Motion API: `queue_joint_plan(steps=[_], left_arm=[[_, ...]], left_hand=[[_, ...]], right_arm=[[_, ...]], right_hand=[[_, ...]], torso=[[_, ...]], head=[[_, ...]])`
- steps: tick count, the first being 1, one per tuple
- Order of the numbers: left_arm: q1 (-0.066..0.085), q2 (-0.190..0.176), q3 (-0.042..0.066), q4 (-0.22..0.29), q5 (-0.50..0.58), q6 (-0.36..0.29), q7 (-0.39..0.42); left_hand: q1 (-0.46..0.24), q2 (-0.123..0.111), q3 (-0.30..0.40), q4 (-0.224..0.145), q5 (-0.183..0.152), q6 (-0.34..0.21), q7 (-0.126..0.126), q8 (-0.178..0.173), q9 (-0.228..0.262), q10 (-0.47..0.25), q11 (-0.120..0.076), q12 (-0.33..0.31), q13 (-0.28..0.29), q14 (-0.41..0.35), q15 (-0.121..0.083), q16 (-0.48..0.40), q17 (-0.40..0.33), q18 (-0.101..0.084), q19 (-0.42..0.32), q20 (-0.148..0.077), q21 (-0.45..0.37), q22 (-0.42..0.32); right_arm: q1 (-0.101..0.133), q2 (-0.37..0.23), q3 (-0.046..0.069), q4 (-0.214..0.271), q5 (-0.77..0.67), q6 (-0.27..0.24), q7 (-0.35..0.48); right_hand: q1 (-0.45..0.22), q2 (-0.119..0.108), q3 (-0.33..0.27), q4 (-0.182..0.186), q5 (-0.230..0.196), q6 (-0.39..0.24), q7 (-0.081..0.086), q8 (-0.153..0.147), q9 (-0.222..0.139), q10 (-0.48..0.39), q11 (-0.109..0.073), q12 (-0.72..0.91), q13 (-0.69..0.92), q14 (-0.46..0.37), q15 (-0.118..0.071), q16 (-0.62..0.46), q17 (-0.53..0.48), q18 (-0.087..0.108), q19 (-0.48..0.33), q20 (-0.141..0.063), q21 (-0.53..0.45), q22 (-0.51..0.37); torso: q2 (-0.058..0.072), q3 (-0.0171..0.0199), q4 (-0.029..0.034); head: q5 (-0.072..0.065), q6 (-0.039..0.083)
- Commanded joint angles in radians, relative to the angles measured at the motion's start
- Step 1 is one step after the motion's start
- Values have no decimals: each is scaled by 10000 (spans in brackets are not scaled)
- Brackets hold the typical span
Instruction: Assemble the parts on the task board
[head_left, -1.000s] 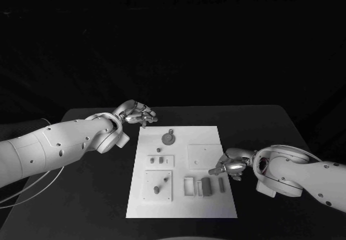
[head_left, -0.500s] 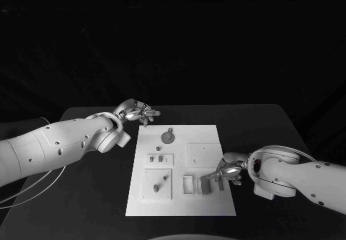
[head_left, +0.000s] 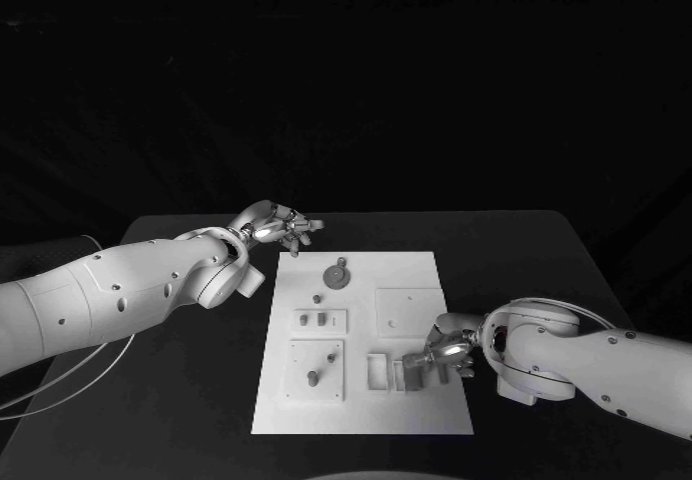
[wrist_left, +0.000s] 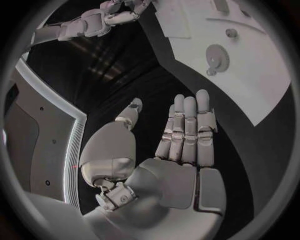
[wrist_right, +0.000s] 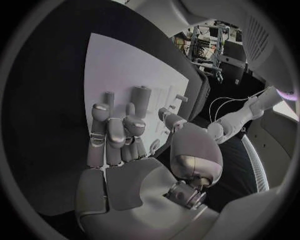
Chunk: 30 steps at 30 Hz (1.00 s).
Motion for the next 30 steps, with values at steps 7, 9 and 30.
queue_joint_plan(steps=[7,9,30], left_arm=[[6,-9,5,63,156,40,153],[6,-16,5,67,157,53,156],[6,-35,5,146,194,153,88]], left_hand=[[-68,3,25,72,-68,-66,19,25,-12,-28,-11,-65,0,-22,0,-44,14,316,-59,-39,-47,-8],[-71,9,28,81,-68,-52,14,34,-10,-32,-11,-67,0,-25,1,-46,16,316,-61,-38,-51,-6],[-110,17,20,131,-68,-23,5,56,-7,-42,-9,-75,1,-38,7,-50,27,315,-69,-32,-65,0]], right_arm=[[-103,205,-12,-204,-798,447,9],[-151,264,-12,-235,-806,501,26],[-347,746,-15,-723,-731,479,-221]], right_hand=[[-3,-122,-10,83,-61,64,-3,49,20,78,8,32,15,97,-44,62,-15,263,10,-51,73,191],[-9,-145,-11,103,-62,59,-3,48,22,80,8,29,15,82,-44,57,-41,263,5,-54,73,190],[-7,-157,22,281,-60,62,-8,64,58,96,4,17,23,65,-38,52,-64,263,-36,-66,89,188]], torso=[[2,4,-6],[3,5,-8],[5,-5,-17]], head=[[31,-31],[36,-36],[128,-75]])
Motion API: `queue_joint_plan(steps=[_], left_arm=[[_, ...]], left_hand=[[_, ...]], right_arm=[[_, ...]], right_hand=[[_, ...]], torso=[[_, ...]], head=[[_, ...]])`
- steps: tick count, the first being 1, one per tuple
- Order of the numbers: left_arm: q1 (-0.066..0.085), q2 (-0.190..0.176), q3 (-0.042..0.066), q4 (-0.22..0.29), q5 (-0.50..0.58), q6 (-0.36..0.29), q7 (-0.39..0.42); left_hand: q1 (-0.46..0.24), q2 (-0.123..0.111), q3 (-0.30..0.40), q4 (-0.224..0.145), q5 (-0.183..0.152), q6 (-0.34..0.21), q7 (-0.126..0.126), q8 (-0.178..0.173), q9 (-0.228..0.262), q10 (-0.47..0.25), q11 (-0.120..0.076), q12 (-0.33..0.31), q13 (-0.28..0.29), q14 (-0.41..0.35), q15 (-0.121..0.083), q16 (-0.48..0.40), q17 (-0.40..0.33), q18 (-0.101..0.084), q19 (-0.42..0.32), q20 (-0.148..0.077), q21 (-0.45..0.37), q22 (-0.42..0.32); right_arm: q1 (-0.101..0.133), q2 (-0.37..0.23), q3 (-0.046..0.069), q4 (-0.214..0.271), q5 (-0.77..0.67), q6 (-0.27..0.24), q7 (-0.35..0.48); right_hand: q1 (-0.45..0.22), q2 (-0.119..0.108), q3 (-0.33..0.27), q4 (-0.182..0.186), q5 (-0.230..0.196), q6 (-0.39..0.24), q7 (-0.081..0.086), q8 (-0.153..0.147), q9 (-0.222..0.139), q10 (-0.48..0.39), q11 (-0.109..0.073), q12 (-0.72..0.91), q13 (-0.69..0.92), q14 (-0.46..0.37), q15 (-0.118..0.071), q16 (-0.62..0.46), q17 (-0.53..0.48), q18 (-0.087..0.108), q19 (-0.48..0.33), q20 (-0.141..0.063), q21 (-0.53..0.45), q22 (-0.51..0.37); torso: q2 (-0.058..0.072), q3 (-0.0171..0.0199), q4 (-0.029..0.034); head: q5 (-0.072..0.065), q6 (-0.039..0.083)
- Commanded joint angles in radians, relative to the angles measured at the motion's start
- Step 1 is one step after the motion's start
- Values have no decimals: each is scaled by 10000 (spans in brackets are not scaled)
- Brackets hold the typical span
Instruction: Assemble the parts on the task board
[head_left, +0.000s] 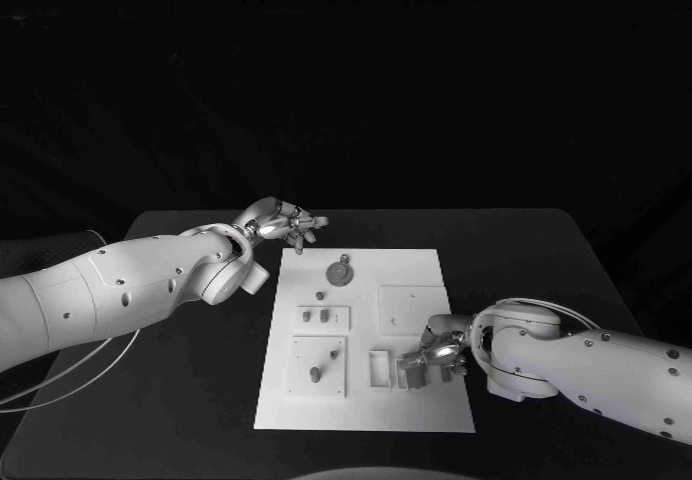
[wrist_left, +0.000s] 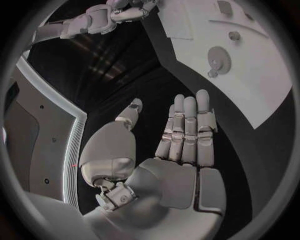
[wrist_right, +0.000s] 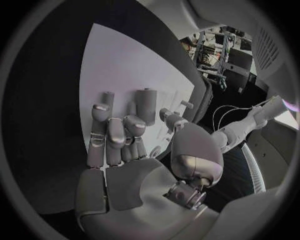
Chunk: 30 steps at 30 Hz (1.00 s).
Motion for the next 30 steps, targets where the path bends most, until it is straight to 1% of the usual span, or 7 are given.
queue_joint_plan(steps=[1,6,8,12,15,20,30], left_arm=[[6,8,6,42,91,127,77],[7,-1,6,59,91,152,39],[7,-9,6,63,91,159,19],[7,-22,6,64,78,169,-9],[8,-32,5,56,68,157,-35],[8,-32,5,53,50,150,-62],[8,-27,4,34,28,160,-119]], left_hand=[[-109,17,-9,49,-68,-32,30,57,-8,-42,-10,-37,4,-38,7,-50,10,315,-52,-49,-66,-2],[-88,22,-3,43,-66,-23,27,64,-7,-44,-11,-38,6,-41,7,-50,14,318,-54,-51,-68,2],[-68,30,2,35,-62,-17,23,69,-6,-45,-12,-38,7,-43,7,-50,18,319,-56,-51,-70,5],[-27,46,11,16,-51,-8,20,77,-6,-46,-13,-38,10,-46,7,-49,25,320,-55,-50,-71,13],[-9,50,11,6,-48,-6,19,79,-6,-45,-13,-38,12,-47,8,-48,28,320,-55,-49,-71,17],[20,55,12,-14,-43,-4,20,82,-7,-45,-13,-37,14,-48,8,-47,33,319,-55,-47,-72,23],[42,70,11,-28,-34,-1,18,86,-8,-46,-12,-38,17,-49,10,-47,38,318,-53,-45,-73,29]], right_arm=[[-76,43,-54,-69,-34,286,-210],[-81,55,-66,-61,-22,363,-271],[-83,54,-70,-52,-22,384,-287],[-84,31,-74,-36,-40,359,-306],[-86,25,-76,-15,-39,364,-309],[-90,26,-77,10,-39,239,-340],[-90,-9,-75,-86,812,-180,-401]], right_hand=[[63,24,6,39,-60,-25,81,-48,-41,25,39,17,18,12,-17,54,-8,263,-18,-52,53,190],[426,334,-181,-385,-53,-12,78,-25,-4,28,38,23,41,7,-12,74,4,263,-71,-49,111,209],[782,640,-364,-965,-51,-1,84,-13,16,33,36,26,54,1,-5,84,9,263,-111,-42,151,215],[1119,1384,-641,-2350,718,63,83,-16,12,63,47,-19,48,-13,15,74,-16,263,-173,47,188,185],[1181,1501,-622,-2892,981,110,87,-25,-6,89,51,-50,35,-21,26,60,-53,263,-164,92,190,170],[1087,1512,-595,-3145,1014,151,84,-36,-27,114,48,-72,26,-7,32,52,-61,263,-144,118,181,154],[887,1896,-434,-3395,1242,308,44,-11,-43,182,9,-104,14,69,25,57,-33,263,-76,146,182,141]], torso=[[-1,1,-4],[-1,3,-4],[2,2,-6],[3,1,-6],[2,10,-5],[3,13,-11],[7,14,-6]], head=[[20,0],[22,-6],[21,-23],[20,-28],[28,-41],[32,-30],[20,-4]])
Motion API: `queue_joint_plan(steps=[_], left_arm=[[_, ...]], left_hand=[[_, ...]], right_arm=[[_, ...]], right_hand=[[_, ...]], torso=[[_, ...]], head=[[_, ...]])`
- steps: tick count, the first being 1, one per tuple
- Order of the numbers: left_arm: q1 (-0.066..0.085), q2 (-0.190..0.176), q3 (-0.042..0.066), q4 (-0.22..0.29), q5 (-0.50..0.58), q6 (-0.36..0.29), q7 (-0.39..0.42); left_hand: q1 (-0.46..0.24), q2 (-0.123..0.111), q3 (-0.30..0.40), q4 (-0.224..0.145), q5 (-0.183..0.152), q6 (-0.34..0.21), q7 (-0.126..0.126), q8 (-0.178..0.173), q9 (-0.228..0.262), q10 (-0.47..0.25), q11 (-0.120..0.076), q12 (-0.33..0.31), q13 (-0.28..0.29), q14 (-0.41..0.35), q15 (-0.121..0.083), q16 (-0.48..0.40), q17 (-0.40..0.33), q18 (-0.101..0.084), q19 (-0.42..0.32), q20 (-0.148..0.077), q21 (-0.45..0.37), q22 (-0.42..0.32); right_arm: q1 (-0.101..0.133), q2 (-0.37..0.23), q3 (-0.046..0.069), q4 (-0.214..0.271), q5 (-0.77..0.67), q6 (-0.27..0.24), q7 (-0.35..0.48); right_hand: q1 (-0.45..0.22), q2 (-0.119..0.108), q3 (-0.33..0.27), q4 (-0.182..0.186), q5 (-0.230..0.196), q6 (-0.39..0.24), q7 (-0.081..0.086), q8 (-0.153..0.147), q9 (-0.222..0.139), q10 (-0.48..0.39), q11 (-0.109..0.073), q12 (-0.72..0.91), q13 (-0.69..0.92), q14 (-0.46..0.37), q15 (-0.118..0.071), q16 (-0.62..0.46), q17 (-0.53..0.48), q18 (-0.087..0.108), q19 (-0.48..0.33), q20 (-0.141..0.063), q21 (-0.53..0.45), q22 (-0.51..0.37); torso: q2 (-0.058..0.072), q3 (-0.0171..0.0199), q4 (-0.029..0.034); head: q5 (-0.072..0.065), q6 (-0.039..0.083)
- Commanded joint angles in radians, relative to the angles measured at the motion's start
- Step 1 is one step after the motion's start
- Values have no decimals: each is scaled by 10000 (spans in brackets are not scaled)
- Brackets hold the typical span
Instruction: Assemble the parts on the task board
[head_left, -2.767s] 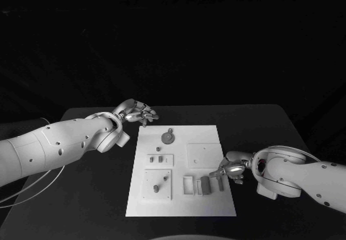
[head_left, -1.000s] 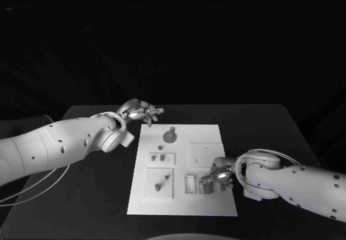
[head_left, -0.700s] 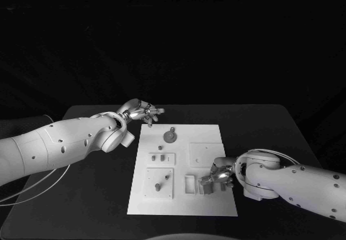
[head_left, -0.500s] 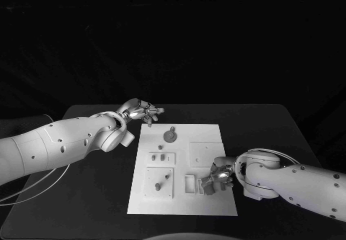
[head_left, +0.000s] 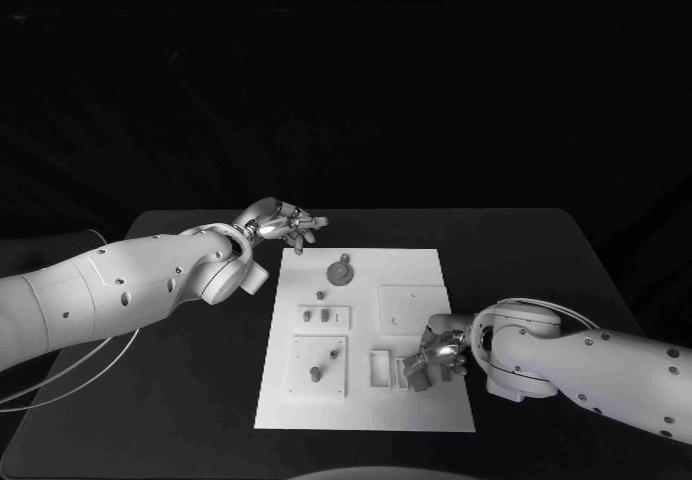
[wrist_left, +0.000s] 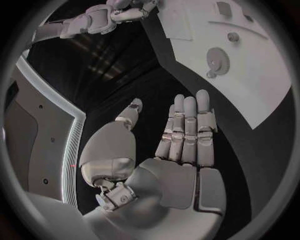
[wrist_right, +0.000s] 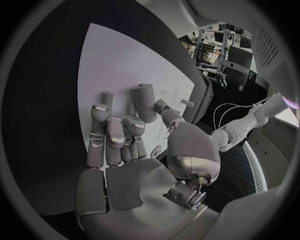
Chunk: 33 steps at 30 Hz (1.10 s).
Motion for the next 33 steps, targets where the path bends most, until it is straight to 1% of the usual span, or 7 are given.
queue_joint_plan(steps=[1,7,13,18,21,27,33], left_arm=[[6,13,6,-1,21,114,-1],[6,16,4,-36,-2,130,-35],[7,12,3,-96,-12,121,-51],[7,12,2,-125,-22,133,-79],[7,26,2,-135,-25,134,-86],[8,30,1,-138,-54,139,-119],[10,68,1,-134,-73,145,-135]], left_hand=[[43,72,11,-28,-33,8,33,48,-9,-46,-12,-38,9,-49,10,-48,9,318,0,-28,-41,11],[53,75,10,-36,-31,9,32,49,-9,-48,-11,-39,9,-50,11,-48,11,318,0,-27,-42,14],[63,79,9,-43,-27,10,32,51,-10,-49,-11,-39,10,-50,11,-48,13,318,1,-26,-42,16],[87,85,9,-60,-20,11,32,53,-11,-50,-10,-40,12,-51,12,-49,16,318,1,-26,-43,22],[95,88,9,-66,-18,11,32,53,-12,-51,-10,-40,12,-52,12,-50,17,317,1,-25,-44,24],[121,89,8,-88,-14,11,33,55,-13,-56,-8,-43,13,-56,14,-52,20,316,-2,-23,-47,28],[156,87,6,-116,-10,14,32,59,-15,-60,-6,-45,15,-60,16,-55,23,315,-4,-21,-50,35]], right_arm=[[-88,-38,-73,-55,595,-77,-294],[-36,-205,-69,126,1321,-75,-262],[316,-348,-68,333,1938,27,-285],[553,-393,-68,440,2336,86,-337],[665,-342,-68,385,2550,45,-360],[791,-193,-69,178,3210,56,-427],[898,154,-85,-41,4249,373,-605]], right_hand=[[78,309,314,-348,70,106,-2,70,-20,80,-30,-67,-11,95,-2,23,12,303,34,74,30,140],[-186,372,348,-258,87,181,-31,78,-31,90,-59,-88,-12,96,-7,14,-15,303,46,80,17,134],[-474,482,425,-62,139,263,-59,84,-49,93,-86,-110,-7,65,-14,0,-57,303,32,84,1,137],[-673,584,475,103,209,324,-80,90,-61,90,-107,-121,1,41,-16,0,-78,303,15,88,-4,146],[-703,588,484,122,220,339,-84,94,-62,88,-111,-124,3,41,-17,2,-70,303,10,88,-3,149],[-724,591,493,133,230,359,-90,101,-61,86,-117,-126,5,36,-17,2,-72,303,5,87,-2,152],[-832,576,497,183,199,385,-99,101,-69,59,-125,-143,11,-34,-16,-9,-136,303,-33,95,-8,161]], torso=[[2,0,2],[-3,-8,0],[-3,-15,-3],[-4,-14,-6],[0,-16,2],[2,-11,4],[-2,-24,-9]], head=[[-3,17],[13,50],[7,102],[2,124],[-2,115],[19,127],[47,109]])
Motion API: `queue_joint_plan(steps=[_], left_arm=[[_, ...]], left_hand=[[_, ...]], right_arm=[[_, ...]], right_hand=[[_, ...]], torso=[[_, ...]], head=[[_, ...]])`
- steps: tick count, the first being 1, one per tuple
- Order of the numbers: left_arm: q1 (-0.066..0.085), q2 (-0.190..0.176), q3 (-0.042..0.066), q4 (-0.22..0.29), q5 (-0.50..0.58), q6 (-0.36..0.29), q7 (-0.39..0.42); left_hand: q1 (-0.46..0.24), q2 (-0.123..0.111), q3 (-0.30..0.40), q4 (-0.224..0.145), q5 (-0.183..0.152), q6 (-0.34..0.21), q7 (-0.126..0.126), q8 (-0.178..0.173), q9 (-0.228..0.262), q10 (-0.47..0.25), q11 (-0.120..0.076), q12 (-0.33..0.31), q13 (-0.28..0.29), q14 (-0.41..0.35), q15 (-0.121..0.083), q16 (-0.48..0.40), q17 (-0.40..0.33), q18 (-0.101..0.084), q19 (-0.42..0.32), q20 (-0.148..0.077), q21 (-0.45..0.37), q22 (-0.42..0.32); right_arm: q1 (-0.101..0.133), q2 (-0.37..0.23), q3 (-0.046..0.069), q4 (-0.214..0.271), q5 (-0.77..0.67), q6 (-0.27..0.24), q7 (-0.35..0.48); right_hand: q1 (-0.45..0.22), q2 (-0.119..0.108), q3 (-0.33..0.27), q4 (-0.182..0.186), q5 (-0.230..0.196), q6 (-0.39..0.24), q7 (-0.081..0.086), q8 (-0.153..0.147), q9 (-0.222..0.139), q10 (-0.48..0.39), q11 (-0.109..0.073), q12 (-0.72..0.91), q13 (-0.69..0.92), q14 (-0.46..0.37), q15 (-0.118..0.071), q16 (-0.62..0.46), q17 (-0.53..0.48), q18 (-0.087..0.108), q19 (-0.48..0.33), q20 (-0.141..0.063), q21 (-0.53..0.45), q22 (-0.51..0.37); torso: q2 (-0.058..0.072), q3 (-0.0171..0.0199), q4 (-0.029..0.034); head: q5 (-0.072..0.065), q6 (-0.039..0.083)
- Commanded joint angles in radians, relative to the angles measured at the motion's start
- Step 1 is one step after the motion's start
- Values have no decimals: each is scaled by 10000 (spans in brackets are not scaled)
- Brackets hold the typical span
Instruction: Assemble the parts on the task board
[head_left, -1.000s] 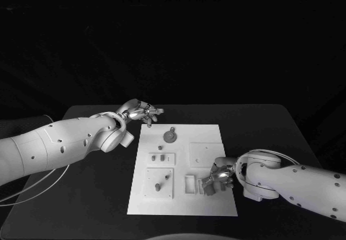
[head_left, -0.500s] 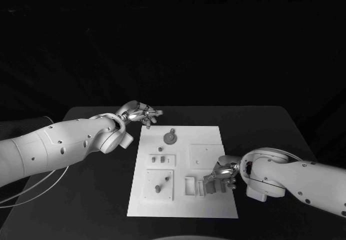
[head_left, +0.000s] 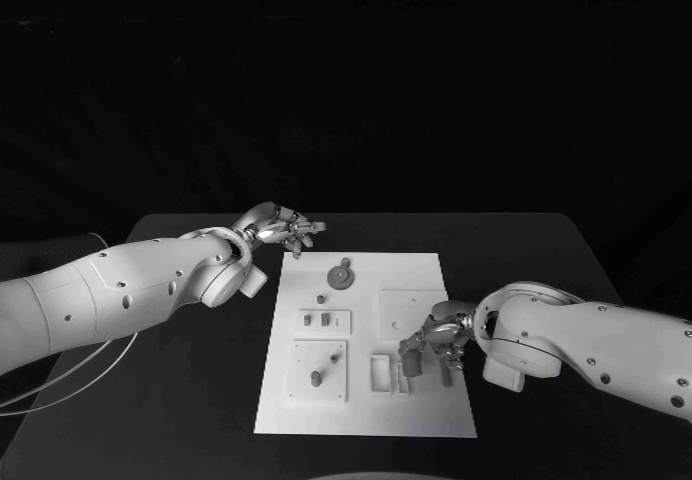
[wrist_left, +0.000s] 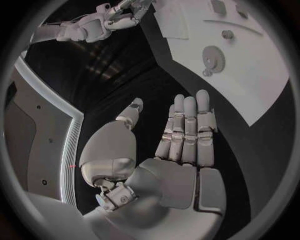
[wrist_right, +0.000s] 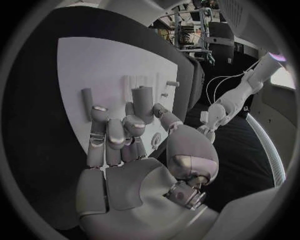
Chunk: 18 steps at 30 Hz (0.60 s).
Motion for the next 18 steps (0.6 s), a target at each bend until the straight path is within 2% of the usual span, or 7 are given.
queue_joint_plan(steps=[1,5,8,13,15,18], left_arm=[[10,41,6,27,-49,114,13],[10,60,6,19,-54,111,13],[10,68,6,17,-57,109,13],[10,80,6,12,-59,116,7],[11,84,6,17,-59,120,7],[11,99,7,17,-61,123,7]], left_hand=[[78,7,7,-63,-10,4,54,60,-15,-60,-7,-45,9,-60,17,-55,18,312,13,-38,-52,17],[93,11,7,-75,-8,6,54,63,-16,-61,-6,-45,10,-60,18,-56,20,312,13,-37,-53,20],[102,13,7,-83,-7,7,54,64,-16,-61,-5,-45,11,-60,18,-56,21,311,13,-37,-54,22],[112,14,5,-92,-7,9,54,65,-17,-62,-5,-45,12,-60,19,-56,23,311,14,-36,-54,25],[115,14,5,-95,-7,9,54,66,-17,-62,-5,-46,12,-60,19,-56,23,310,14,-35,-55,26],[119,15,4,-99,-7,9,54,66,-17,-62,-4,-46,12,-60,20,-57,24,310,14,-35,-55,27]], right_arm=[[33,141,-22,-17,1019,430,-186],[37,338,-106,12,1025,478,-231],[73,470,-228,-5,1024,487,-242],[83,709,-314,-117,841,559,-240],[83,772,-354,-152,700,620,-208],[83,876,-445,-242,299,635,-140]], right_hand=[[-157,0,-3,108,-5,119,54,39,-6,-42,-69,-70,14,-93,-17,-7,-27,301,-84,28,-10,164],[-169,1,15,105,-1,117,55,32,-11,-54,-68,-73,19,-118,-18,-8,-41,301,-102,27,-10,169],[-165,-14,22,88,2,116,55,30,-13,-58,-68,-73,23,-122,-18,-6,-34,301,-109,26,-7,173],[-163,-21,27,78,0,115,56,28,-15,-62,-67,-74,25,-125,-18,-4,-29,301,-114,26,-5,176],[-163,-22,29,75,-2,114,57,27,-15,-63,-66,-73,26,-135,-17,-5,-43,301,-115,26,-4,177],[-166,-22,31,73,-8,112,58,24,-17,-65,-65,-73,27,-142,-17,-6,-49,301,-118,26,-3,178]], torso=[[-2,-7,-7],[5,2,-2],[8,4,1],[12,2,10],[12,-1,11],[9,-7,13]], head=[[28,-19],[4,-5],[19,-10],[32,-13],[40,-25],[57,-119]])
